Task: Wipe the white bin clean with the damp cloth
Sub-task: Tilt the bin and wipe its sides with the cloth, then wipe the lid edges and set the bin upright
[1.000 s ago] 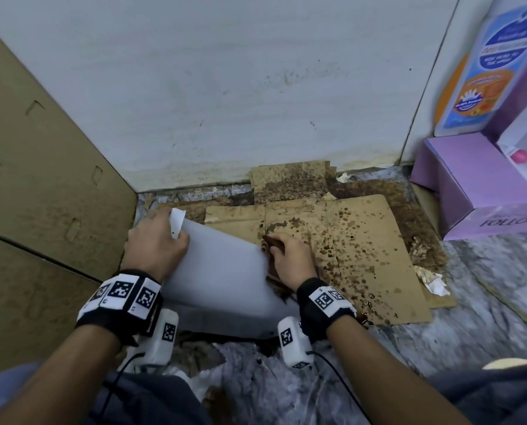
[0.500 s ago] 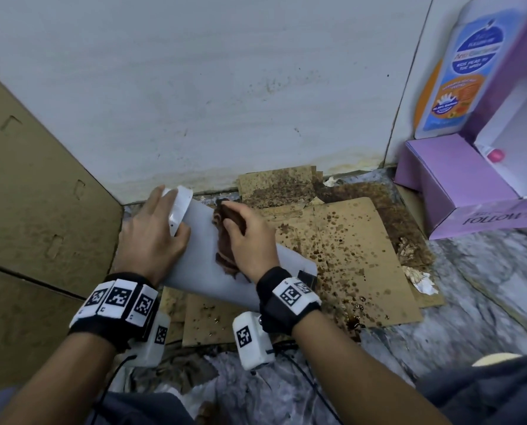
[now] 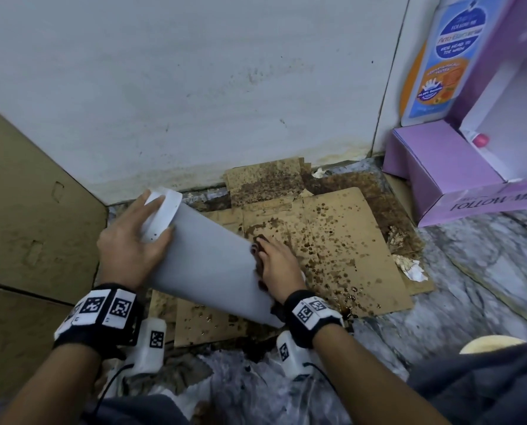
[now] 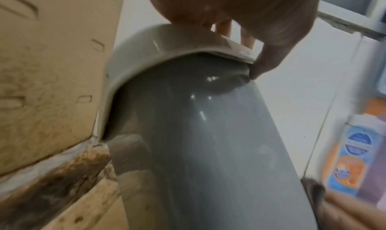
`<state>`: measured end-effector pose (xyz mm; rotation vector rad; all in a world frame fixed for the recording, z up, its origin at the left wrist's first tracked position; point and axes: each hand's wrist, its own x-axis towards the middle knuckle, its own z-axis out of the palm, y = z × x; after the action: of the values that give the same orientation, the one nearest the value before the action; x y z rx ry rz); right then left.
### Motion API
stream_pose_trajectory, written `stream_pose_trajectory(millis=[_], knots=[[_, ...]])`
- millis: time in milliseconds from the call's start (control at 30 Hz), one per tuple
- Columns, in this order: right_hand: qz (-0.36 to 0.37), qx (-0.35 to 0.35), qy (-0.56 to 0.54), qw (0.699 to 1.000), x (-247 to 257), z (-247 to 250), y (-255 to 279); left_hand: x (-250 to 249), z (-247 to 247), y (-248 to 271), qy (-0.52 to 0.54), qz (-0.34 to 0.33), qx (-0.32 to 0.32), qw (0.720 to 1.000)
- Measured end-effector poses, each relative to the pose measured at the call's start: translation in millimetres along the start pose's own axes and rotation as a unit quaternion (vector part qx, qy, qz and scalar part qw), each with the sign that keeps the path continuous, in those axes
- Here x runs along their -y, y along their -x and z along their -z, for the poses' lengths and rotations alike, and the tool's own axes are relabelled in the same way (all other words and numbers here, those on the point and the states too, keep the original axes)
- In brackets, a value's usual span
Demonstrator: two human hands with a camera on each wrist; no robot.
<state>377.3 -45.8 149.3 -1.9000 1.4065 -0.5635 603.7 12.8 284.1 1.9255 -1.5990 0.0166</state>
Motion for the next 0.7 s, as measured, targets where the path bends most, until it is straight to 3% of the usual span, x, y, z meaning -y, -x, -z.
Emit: stream_pose_trajectory(millis=[233,400,500,600,700], knots=[[-0.099,0.147,-0.005,0.984,-50.5,32.7,0.3,-14.6,-5.8,-2.5,0.021,-0.005,0.003,1.0],[-0.141,0.186,0.055,0.971,-96.1,40.0,21.0,-28.8,-11.0,-12.8,0.008,-0.006,0.025,1.0],[-0.168,0.159,0.074,0.97,-116.8,46.4,27.5,-36.3,-12.1,-20.6,-0.013,0.023,0.053,0.998],[-0.175,0.063,0.003,0.982,-94.2,69.5,13.9,-33.3,-14.5,-28.9,0.011,0.046,0.077,0.996],[-0.067,-0.032,-0.091,0.993,-25.3,99.2,-6.6,-27.4,-14.6,-37.0,0.021,0.02,0.088,0.996]])
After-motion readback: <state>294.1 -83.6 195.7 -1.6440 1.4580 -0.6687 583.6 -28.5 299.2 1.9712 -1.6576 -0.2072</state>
